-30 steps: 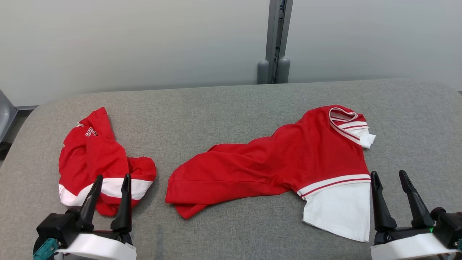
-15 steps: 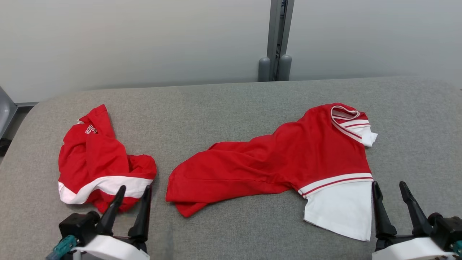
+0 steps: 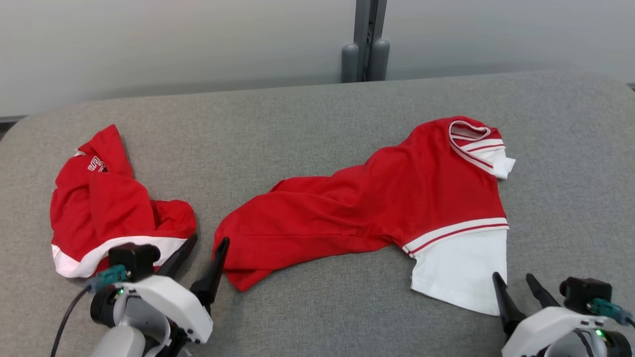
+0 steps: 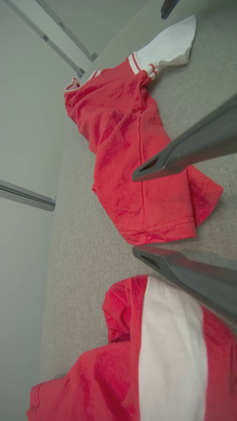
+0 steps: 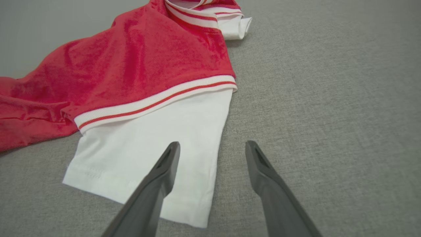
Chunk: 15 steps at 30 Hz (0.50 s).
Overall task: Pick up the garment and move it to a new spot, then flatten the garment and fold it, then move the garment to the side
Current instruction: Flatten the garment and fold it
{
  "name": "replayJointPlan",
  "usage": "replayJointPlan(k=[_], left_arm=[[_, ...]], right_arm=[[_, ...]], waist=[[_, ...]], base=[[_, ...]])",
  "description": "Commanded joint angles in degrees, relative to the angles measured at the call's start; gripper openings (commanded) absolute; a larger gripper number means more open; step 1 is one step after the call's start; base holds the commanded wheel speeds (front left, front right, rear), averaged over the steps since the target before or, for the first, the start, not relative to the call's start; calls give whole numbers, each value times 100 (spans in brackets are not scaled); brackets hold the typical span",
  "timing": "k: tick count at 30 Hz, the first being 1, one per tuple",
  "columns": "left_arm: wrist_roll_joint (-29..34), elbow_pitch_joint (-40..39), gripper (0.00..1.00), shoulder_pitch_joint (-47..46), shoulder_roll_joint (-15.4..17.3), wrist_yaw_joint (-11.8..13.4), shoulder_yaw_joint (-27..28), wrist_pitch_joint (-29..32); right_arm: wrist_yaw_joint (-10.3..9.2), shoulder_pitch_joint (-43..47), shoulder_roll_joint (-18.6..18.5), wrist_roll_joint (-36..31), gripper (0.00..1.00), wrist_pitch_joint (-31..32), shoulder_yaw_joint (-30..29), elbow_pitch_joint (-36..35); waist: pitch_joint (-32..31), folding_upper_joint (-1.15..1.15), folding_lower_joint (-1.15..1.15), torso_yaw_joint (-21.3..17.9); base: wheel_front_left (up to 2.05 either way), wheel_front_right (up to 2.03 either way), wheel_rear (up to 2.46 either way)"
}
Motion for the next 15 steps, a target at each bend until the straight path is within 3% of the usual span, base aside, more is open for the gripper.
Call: replayJointPlan(k=[1,15], left_arm=[[-46,91,100,-209,53,-30,-18,77],[-664,1167,100,-1102,218,-172,-376,754]], right_arm=[[1,-120,2,41,100,68,41,65],[1,-552,91,381,100,306,474,535]], waist=[[125,0,0,-47],[509,0,0,-189]], base=[[0,0,0],[0,0,0]])
